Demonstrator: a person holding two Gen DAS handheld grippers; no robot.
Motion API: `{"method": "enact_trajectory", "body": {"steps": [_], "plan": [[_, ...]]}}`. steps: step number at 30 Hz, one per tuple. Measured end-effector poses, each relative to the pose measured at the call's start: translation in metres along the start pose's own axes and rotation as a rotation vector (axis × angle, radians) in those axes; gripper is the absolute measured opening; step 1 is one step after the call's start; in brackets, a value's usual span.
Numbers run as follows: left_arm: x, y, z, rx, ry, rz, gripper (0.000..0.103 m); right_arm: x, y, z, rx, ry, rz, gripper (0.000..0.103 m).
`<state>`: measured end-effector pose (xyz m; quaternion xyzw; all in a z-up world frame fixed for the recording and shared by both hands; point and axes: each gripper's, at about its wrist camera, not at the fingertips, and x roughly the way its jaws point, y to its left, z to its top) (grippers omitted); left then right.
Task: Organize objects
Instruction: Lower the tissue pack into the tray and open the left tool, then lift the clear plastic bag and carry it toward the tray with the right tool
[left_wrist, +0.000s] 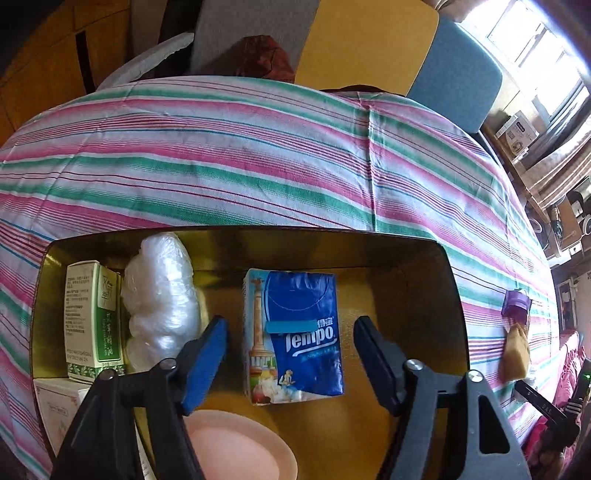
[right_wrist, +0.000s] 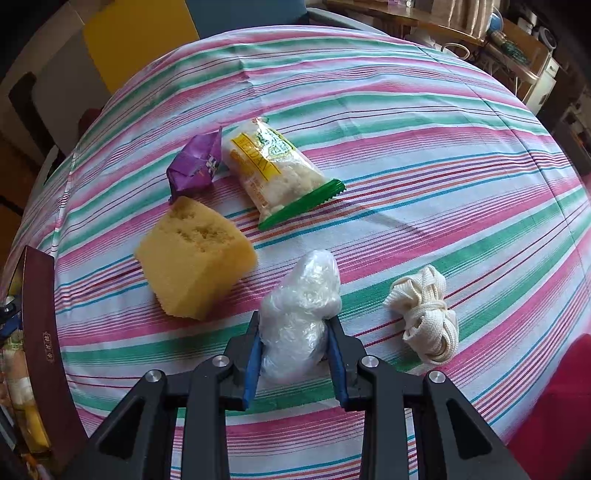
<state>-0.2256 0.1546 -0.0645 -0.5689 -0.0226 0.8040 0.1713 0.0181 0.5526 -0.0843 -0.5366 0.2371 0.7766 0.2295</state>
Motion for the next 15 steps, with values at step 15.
{"method": "enact_trajectory", "body": {"steps": [15], "plan": [[-0.148, -0.014, -0.108, 0.238, -0.408, 0.082, 0.072, -0.019, -0.003, -0.003, 0.004, -0.084, -0.029, 0.031]]}}
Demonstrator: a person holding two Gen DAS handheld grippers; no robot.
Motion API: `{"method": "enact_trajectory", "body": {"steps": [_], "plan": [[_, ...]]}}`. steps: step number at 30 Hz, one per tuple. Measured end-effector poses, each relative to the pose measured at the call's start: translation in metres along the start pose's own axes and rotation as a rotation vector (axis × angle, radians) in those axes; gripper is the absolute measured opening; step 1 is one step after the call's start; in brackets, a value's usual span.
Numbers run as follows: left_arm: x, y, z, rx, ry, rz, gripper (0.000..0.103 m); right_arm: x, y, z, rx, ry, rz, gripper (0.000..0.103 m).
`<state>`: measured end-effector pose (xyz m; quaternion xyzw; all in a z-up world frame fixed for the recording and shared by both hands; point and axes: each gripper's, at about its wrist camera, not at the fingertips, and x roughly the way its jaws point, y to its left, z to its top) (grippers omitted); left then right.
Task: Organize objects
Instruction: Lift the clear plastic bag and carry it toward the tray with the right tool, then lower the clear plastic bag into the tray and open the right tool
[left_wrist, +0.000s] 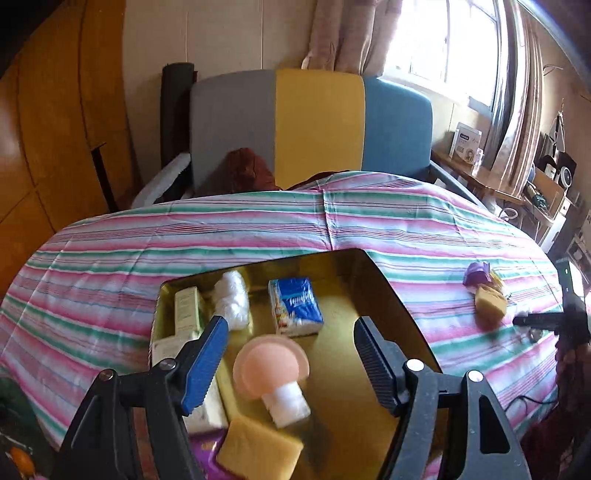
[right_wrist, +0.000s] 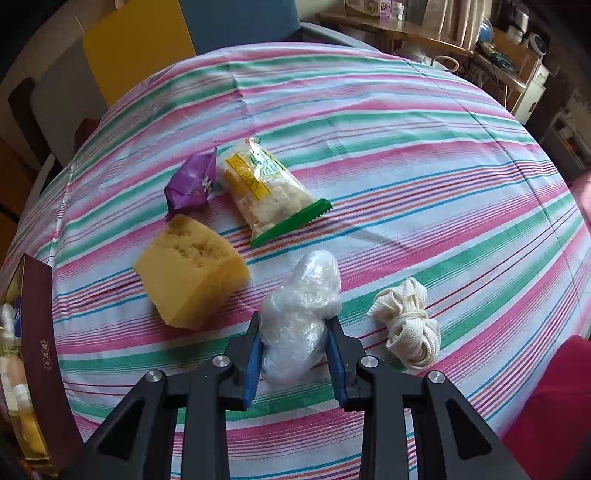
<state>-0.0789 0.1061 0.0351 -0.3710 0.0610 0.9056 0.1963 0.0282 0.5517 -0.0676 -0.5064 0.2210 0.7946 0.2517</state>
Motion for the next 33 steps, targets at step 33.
{"method": "enact_trajectory", "body": {"steps": [33], "plan": [[-0.050, 0.132, -0.091, -0.306, 0.058, 0.111, 0.071, -0.031, 0.355, -0.103, -0.901, 0.026, 0.408, 0.032]]}}
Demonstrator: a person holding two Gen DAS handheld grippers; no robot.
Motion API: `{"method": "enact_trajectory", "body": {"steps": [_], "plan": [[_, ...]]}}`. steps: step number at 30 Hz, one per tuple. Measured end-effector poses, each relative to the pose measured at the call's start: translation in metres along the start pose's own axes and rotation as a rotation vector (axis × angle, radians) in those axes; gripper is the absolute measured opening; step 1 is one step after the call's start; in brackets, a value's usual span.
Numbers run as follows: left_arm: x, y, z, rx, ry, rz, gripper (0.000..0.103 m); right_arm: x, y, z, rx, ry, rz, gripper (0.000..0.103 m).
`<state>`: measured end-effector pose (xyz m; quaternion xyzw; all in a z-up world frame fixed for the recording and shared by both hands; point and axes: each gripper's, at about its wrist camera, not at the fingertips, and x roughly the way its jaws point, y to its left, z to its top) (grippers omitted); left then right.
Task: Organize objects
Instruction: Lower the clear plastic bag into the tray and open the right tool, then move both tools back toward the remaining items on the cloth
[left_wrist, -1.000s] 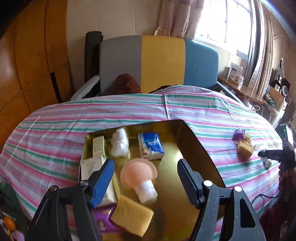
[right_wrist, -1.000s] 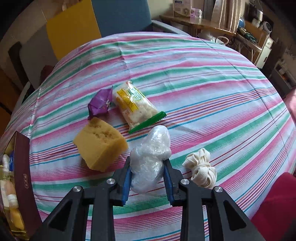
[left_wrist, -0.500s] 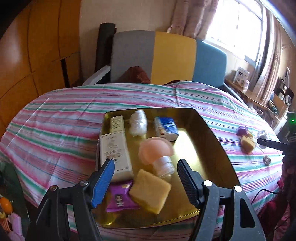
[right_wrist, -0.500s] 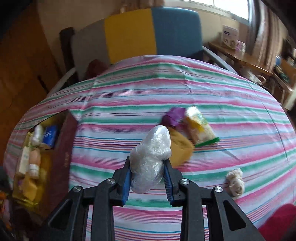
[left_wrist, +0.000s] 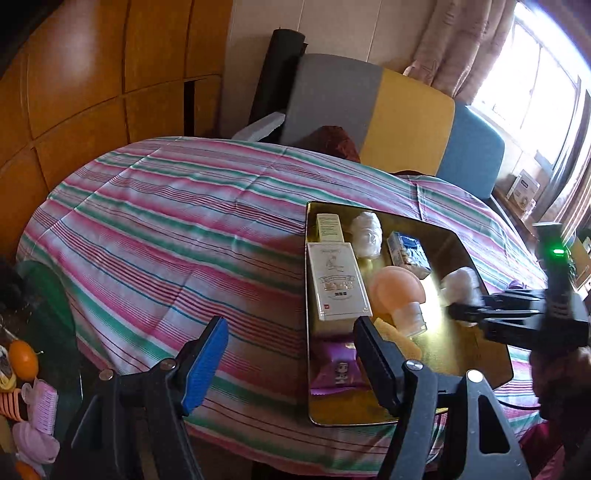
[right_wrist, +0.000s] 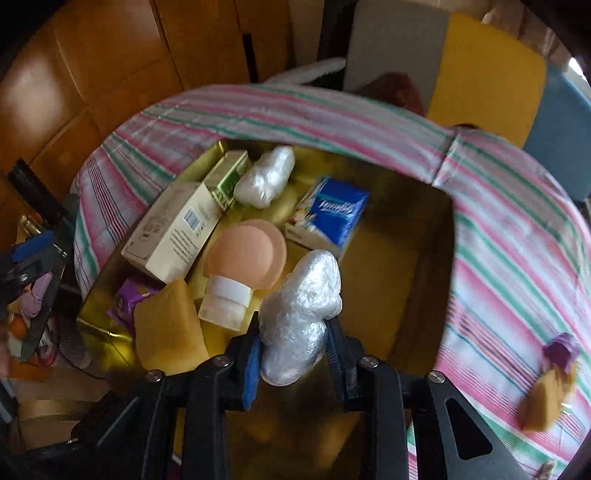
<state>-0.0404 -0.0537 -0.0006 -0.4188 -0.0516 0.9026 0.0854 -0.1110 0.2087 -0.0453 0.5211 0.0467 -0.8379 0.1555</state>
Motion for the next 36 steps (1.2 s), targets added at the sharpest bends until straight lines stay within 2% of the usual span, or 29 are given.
{"method": "enact_trajectory", "body": {"steps": [3, 6, 10, 13, 15, 21, 29, 36], "plan": [[0.005, 0.005, -0.001, -0.010, 0.017, -0.011, 0.071, 0.024, 0.000, 0.007, -0.006, 0.051, -0.051, 0.032], [0.011, 0.009, -0.002, -0.020, 0.037, -0.010, 0.071, 0.034, -0.001, 0.013, 0.002, 0.068, -0.053, 0.034], [0.013, 0.007, -0.005, -0.021, 0.048, -0.004, 0.071, 0.041, 0.003, 0.017, 0.016, 0.049, -0.029, 0.036], [0.012, 0.003, -0.007, -0.009, 0.045, -0.004, 0.071, 0.041, 0.002, 0.017, 0.023, 0.034, -0.030, 0.049], [0.012, -0.001, -0.008, 0.003, 0.044, -0.005, 0.071, 0.036, 0.000, 0.014, 0.034, 0.015, -0.029, 0.062], [0.009, -0.012, -0.010, 0.042, 0.037, 0.001, 0.071, 0.012, -0.003, 0.005, 0.057, -0.052, -0.036, 0.071], [-0.003, -0.031, -0.010, 0.108, -0.013, 0.020, 0.071, -0.032, -0.005, -0.018, 0.068, -0.142, -0.051, 0.075], [-0.009, -0.050, -0.014, 0.166, -0.037, 0.018, 0.072, -0.061, -0.017, -0.046, 0.081, -0.186, -0.094, 0.077]]}}
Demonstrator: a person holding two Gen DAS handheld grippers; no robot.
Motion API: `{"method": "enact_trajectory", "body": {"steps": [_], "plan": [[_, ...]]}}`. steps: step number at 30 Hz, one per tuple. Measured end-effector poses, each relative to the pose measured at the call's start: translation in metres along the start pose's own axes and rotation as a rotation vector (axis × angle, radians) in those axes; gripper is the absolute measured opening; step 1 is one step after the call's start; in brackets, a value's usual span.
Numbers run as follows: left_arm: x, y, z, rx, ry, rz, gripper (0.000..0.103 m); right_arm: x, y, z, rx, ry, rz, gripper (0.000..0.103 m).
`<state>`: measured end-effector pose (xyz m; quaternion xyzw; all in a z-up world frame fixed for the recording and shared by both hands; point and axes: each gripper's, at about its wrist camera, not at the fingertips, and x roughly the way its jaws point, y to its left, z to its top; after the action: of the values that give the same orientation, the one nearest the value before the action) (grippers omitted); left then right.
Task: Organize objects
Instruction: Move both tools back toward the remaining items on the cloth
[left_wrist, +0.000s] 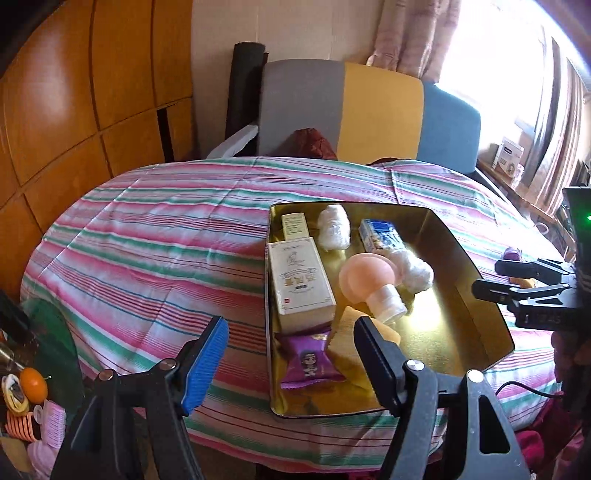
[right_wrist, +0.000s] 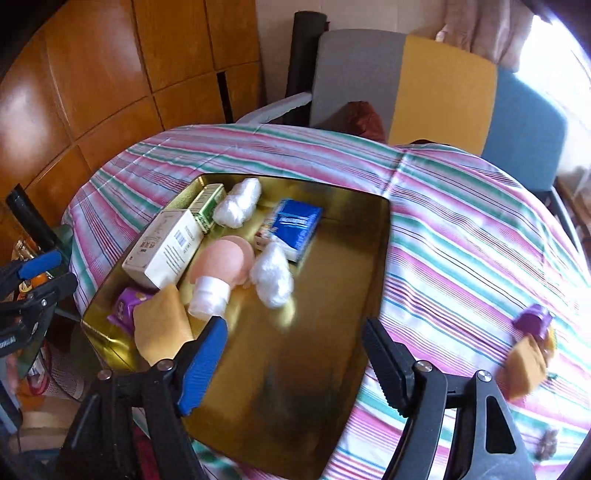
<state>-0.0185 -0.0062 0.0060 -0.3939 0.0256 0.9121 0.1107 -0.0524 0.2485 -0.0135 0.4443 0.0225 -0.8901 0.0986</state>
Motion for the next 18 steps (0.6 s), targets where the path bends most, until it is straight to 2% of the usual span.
{"method": "enact_trajectory", "body": {"steps": [9, 18], "plan": [[-0.001, -0.021, -0.003, 0.046, 0.006, -0.018, 0.072, -0.035, -0.065, -0.028, 0.129, -0.024, -0.095, 0.079], [0.000, -0.047, 0.001, 0.101, 0.010, -0.060, 0.071, -0.068, -0.175, -0.060, 0.350, -0.017, -0.284, 0.082]]}}
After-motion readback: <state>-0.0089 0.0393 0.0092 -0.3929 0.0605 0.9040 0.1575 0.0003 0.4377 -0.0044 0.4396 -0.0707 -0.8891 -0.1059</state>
